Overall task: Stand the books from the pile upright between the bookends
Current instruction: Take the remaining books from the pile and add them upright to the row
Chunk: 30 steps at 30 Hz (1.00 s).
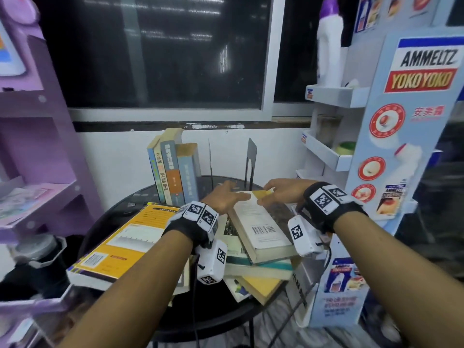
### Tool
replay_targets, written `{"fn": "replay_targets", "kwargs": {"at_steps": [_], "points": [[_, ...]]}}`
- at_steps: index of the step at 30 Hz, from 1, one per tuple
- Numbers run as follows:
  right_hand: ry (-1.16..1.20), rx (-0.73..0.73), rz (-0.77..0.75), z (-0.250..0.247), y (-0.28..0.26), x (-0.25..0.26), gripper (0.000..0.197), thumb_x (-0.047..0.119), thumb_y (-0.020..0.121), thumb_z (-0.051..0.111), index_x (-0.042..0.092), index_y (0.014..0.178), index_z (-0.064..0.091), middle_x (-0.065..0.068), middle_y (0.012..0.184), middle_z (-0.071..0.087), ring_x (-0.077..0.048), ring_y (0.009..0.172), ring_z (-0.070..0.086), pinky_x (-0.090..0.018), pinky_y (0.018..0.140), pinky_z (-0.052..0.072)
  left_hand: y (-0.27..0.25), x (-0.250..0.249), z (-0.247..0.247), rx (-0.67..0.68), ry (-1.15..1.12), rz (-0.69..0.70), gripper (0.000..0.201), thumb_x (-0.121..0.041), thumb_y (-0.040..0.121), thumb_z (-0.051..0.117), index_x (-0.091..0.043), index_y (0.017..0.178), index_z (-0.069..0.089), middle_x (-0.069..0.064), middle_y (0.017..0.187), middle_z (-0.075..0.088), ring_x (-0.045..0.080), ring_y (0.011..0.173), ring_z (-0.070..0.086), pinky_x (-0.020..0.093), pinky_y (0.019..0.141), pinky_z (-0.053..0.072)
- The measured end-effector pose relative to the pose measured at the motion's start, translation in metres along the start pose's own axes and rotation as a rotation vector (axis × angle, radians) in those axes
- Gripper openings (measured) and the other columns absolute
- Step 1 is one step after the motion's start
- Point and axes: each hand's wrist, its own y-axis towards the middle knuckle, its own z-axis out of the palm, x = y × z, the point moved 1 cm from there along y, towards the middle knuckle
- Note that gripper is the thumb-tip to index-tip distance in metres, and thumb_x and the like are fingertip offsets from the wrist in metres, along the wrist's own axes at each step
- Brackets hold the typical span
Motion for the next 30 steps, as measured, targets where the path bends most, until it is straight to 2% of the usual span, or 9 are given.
{"fn": "replay_targets", "kwargs": {"at_steps": [4,7,10,13,16,22,24,27,30], "points": [[0.000,0.019,0.042,0.004,-0.001,-0.017,0.072,0.054,0.090,0.056,0.018,0.147,0.034,-0.003,0.150,0.039,-0.022,0.131,0.041,-0.031,0.100,0.033,0.005,0.003,0.009,0.031,0.039,-0.049,0.068,-0.036,0.089,0.064,-0.013,0.144,0.032,0.012,0.148,0.039,0.028,0.129,0.044,0.029,0.096,0.036],[0.014,0.040,0.061,0.007,0.000,-0.028,0.077,0.055,0.089,0.057,0.016,0.149,0.029,-0.005,0.150,0.039,-0.023,0.131,0.044,-0.030,0.097,0.037,0.008,0.005,0.010,0.043,0.045,-0.092,0.073,-0.039,0.089,0.064,-0.015,0.147,0.026,0.012,0.144,0.043,0.029,0.127,0.046,0.027,0.092,0.035],[0.045,0.076,0.081,0.010,0.000,-0.034,0.076,0.051,0.088,0.060,0.014,0.148,0.030,-0.008,0.146,0.044,-0.025,0.127,0.048,-0.033,0.094,0.041,0.013,0.011,0.010,0.072,0.023,-0.162,0.091,-0.043,0.085,0.067,-0.015,0.152,0.012,0.010,0.147,0.041,0.030,0.128,0.046,0.036,0.105,0.037],[0.089,0.105,0.100,0.013,0.002,-0.040,0.071,0.048,0.088,0.063,0.015,0.144,0.035,-0.008,0.137,0.050,-0.023,0.111,0.054,-0.033,0.086,0.045,0.016,0.013,0.012,0.104,0.027,-0.192,0.101,-0.042,0.084,0.069,-0.014,0.153,0.002,0.009,0.152,0.035,0.030,0.133,0.042,0.040,0.112,0.033],[0.159,0.143,0.121,0.015,0.004,-0.042,0.072,0.043,0.088,0.065,0.017,0.146,0.032,-0.007,0.129,0.051,-0.021,0.104,0.052,-0.030,0.075,0.045,0.019,0.014,0.014,0.093,0.037,-0.186,0.101,-0.039,0.083,0.070,-0.013,0.153,0.003,0.009,0.152,0.036,0.029,0.133,0.043,0.040,0.112,0.033],[0.218,0.178,0.123,0.016,0.007,-0.041,0.072,0.036,0.085,0.071,0.016,0.144,0.034,-0.009,0.129,0.054,-0.025,0.110,0.056,-0.037,0.088,0.049,0.025,0.021,0.015,0.078,0.026,-0.185,0.103,-0.038,0.074,0.079,-0.017,0.149,0.013,0.012,0.139,0.050,0.029,0.120,0.054,0.044,0.106,0.041],[0.239,0.182,0.112,0.016,0.006,-0.041,0.069,0.033,0.084,0.071,0.014,0.141,0.037,-0.005,0.116,0.058,-0.026,0.107,0.058,-0.037,0.085,0.051,0.025,0.023,0.014,0.060,0.027,-0.176,0.100,-0.038,0.073,0.081,-0.017,0.147,0.017,0.011,0.134,0.053,0.027,0.116,0.056,0.044,0.104,0.043],[0.245,0.174,0.090,0.014,0.005,-0.041,0.059,0.030,0.085,0.071,0.012,0.135,0.045,0.002,0.093,0.061,-0.021,0.093,0.061,-0.032,0.076,0.052,0.028,0.025,0.014,0.039,0.012,-0.170,0.095,-0.034,0.073,0.081,-0.017,0.145,0.021,0.009,0.129,0.055,0.026,0.111,0.058,0.042,0.101,0.045],[0.226,0.152,0.065,0.013,0.003,-0.041,0.062,0.030,0.084,0.072,0.012,0.137,0.045,0.002,0.098,0.062,-0.020,0.093,0.061,-0.032,0.079,0.052,0.028,0.024,0.014,0.035,-0.001,-0.165,0.093,-0.029,0.074,0.081,-0.017,0.145,0.022,0.008,0.130,0.055,0.025,0.111,0.058,0.040,0.102,0.045]]}}
